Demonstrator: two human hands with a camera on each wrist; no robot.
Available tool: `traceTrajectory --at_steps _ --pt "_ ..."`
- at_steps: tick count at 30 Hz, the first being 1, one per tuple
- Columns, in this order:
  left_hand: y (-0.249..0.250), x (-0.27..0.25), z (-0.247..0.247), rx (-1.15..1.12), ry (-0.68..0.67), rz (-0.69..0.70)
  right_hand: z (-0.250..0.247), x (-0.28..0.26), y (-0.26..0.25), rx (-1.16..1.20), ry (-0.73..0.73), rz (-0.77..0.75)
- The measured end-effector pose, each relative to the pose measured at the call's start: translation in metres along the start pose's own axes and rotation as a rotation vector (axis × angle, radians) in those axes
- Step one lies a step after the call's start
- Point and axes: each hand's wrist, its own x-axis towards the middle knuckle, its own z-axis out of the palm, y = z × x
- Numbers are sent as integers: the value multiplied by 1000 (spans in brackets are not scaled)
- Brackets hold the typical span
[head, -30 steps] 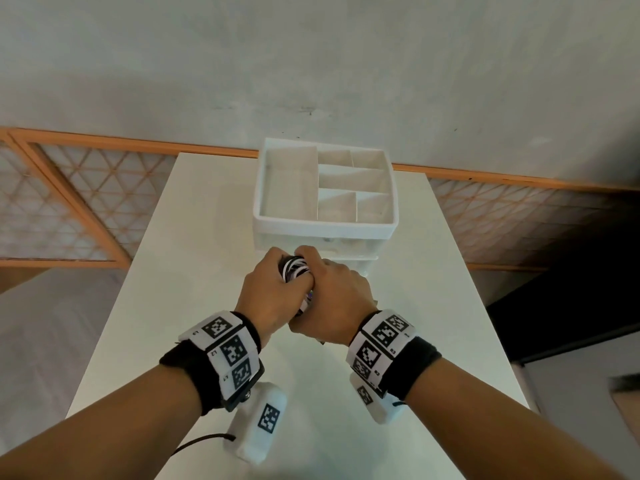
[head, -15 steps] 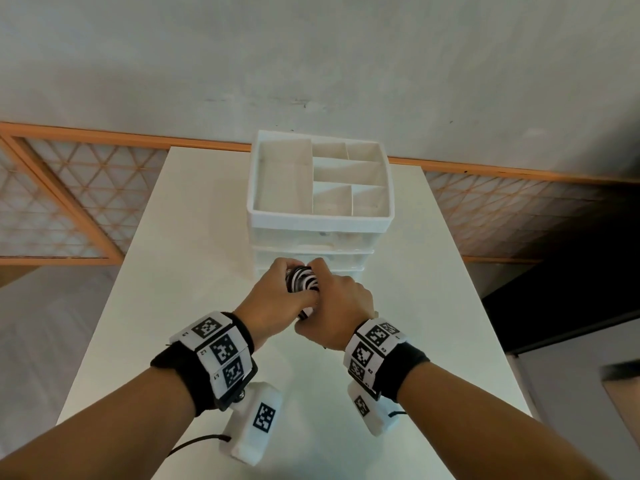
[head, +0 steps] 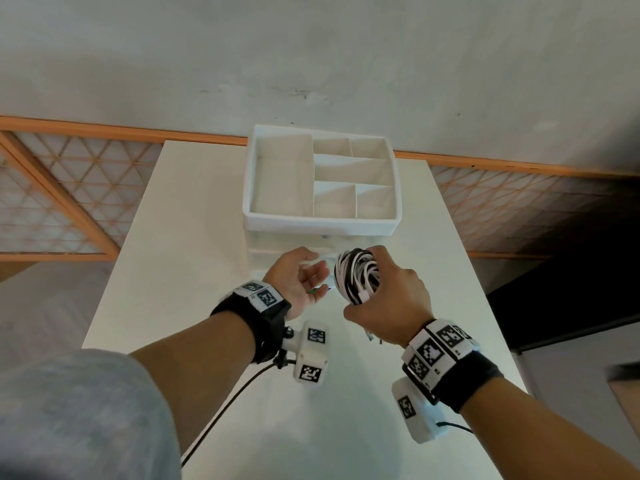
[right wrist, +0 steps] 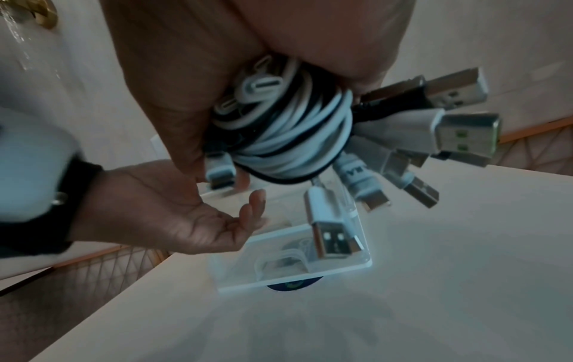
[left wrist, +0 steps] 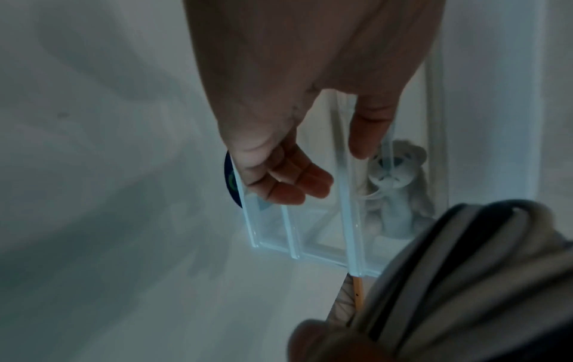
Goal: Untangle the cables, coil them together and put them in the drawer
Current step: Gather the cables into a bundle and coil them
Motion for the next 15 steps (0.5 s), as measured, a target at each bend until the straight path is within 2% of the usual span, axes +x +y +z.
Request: traceTrajectory --at_steps 4,8,10,12,15 --pt "-15 -3 -4 -42 -59 -11 -3 -4 3 31 0 -16" --pt "-47 -27 -27 154 -107 -103 -11 -4 5 73 5 -30" --pt "-51 -47 -32 334 -156 -152 -16 -2 2 76 9 -52" --pt "-41 -64 -30 609 -181 -41 -20 1 -4 72 7 -79" --pt "-14 -75 -28 965 -107 384 -20 8 -16 65 9 -132"
